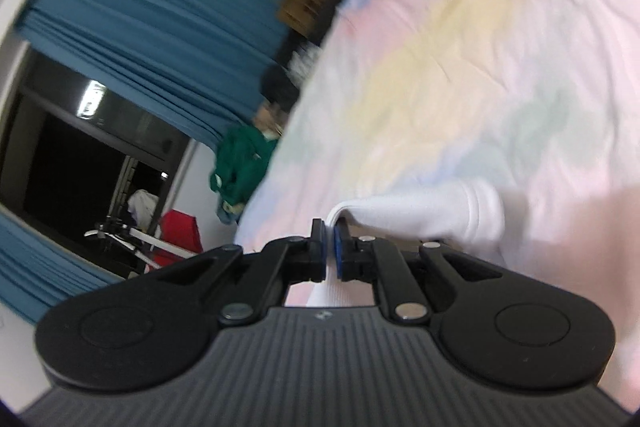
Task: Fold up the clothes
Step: 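Lift the cuff with the left gripper while the right gripper opens on the fabric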
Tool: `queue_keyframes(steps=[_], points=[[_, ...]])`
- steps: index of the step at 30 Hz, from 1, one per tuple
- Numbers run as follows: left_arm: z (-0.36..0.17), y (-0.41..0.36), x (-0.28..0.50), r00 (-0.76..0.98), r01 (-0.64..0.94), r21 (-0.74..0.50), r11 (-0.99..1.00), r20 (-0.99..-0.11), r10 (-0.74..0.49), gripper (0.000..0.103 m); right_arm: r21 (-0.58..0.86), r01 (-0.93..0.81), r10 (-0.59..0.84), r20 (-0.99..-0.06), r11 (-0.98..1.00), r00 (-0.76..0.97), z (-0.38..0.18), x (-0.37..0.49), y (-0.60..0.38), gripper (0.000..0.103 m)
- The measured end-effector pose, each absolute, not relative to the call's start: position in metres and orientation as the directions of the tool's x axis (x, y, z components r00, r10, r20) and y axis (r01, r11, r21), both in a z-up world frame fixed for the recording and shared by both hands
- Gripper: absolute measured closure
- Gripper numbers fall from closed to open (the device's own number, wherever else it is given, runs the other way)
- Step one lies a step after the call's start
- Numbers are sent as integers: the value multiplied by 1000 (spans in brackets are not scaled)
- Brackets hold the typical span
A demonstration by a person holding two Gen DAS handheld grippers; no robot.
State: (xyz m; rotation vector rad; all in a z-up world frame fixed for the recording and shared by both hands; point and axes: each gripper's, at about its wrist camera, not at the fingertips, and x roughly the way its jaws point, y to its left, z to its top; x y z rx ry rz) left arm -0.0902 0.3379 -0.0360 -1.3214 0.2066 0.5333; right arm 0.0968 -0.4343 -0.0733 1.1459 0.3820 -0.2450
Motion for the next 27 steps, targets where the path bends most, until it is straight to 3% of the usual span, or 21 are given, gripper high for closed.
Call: queue_keyframes(steps=[2, 6, 9, 17, 20, 22, 27], points=[[-39, 341, -88, 851, -501, -854, 141, -458, 257, 77, 837, 414, 14, -449, 358, 894, -81, 97, -438, 90], [-44, 345, -85, 843, -515, -848, 126, -473, 257, 77, 833, 479, 30, -506, 277, 862, -97, 97, -444, 57], [-47, 348, -85, 839, -522, -845, 115, -483, 251, 76, 850, 482, 59, -503, 211, 862, -109, 99, -447, 46], [-52, 349, -85, 827, -551, -826, 123, -519, 216, 75, 843, 534, 116, -537, 60, 835, -140, 115, -455, 46], [-56, 347, -81, 820, -567, -814, 127, -543, 183, 66, 844, 534, 93, -536, 48, 839, -144, 114, -456, 47], [-61, 347, -76, 809, -585, -802, 119, -569, 145, 46, 850, 525, 83, -527, 44, 846, -147, 112, -455, 48], [-75, 347, -60, 779, -627, -774, 88, -626, 36, 34, 866, 493, 83, -499, 80, 863, -145, 115, -458, 56]])
